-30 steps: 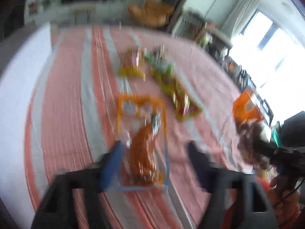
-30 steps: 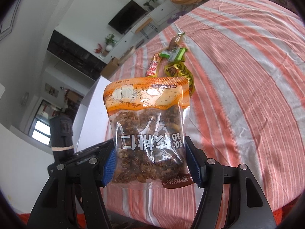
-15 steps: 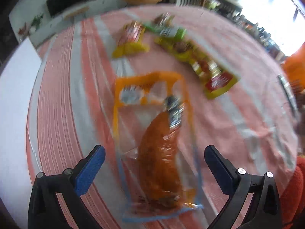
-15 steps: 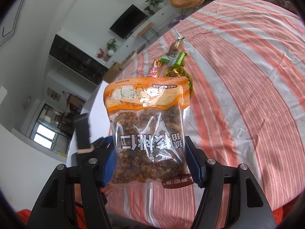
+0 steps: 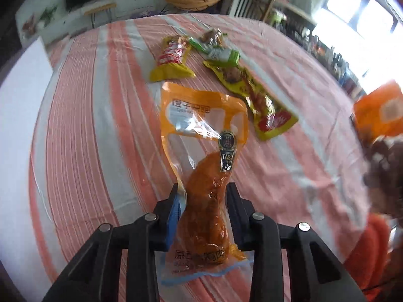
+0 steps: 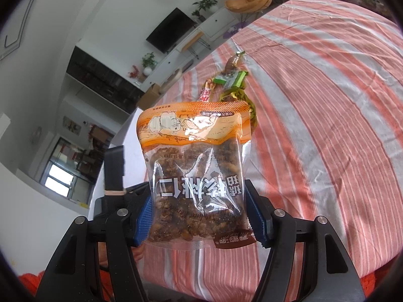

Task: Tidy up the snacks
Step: 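Lift the walnut bag with the right tool while the left tool lifts the chicken-breast bag, then carry both bags over the white box and open both tools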

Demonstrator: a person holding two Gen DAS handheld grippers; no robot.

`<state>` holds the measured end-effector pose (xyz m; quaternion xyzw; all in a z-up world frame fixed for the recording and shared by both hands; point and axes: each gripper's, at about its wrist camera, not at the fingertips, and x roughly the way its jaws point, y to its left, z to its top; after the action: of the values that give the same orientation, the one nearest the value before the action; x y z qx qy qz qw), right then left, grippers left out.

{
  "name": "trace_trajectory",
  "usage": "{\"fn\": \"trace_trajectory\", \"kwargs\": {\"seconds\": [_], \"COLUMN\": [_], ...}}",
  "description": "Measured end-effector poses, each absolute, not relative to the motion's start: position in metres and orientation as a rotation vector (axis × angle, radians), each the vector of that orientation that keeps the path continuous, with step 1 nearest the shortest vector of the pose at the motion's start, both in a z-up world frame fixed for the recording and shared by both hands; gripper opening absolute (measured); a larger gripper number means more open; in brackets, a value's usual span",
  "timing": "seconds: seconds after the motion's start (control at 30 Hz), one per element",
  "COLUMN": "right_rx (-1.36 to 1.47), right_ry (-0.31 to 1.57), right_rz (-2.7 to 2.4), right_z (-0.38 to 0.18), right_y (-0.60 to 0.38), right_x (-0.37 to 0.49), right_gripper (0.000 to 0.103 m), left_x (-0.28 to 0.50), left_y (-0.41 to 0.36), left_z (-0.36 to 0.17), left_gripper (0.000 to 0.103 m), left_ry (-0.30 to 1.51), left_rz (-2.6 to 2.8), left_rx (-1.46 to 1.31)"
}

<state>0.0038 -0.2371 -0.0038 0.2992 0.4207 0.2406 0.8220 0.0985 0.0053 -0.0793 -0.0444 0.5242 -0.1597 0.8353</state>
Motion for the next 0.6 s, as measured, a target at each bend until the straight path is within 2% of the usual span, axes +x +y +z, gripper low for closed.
{"fn": "trace_trajectory", "kwargs": {"seconds": [0.27, 0.47, 0.6], "right_rx": [0.638, 0.582, 0.511], "right_ry": [0.911, 0.923, 0.922], "right_rz": [0.526, 0.586, 0.687], "right_z": [-0.004, 0.013, 0.04], "right_y": [-0.227, -0.194, -0.141], "right_x": [0.008, 0.013, 0.023], "right_gripper": [0.067, 0.067, 0.067], "left_x": [0.073, 0.038, 0.008], "left_y": [0.042, 0.093, 0.159], "left_z": [-0.061, 0.008, 0.05], "left_gripper": [0.034, 0.034, 0.035], "left_ry": [1.064, 0.886, 0.764], "left_rz": [-0.401, -0.437, -0.35], "left_rx": [-0.327, -0.455, -0.504]}}
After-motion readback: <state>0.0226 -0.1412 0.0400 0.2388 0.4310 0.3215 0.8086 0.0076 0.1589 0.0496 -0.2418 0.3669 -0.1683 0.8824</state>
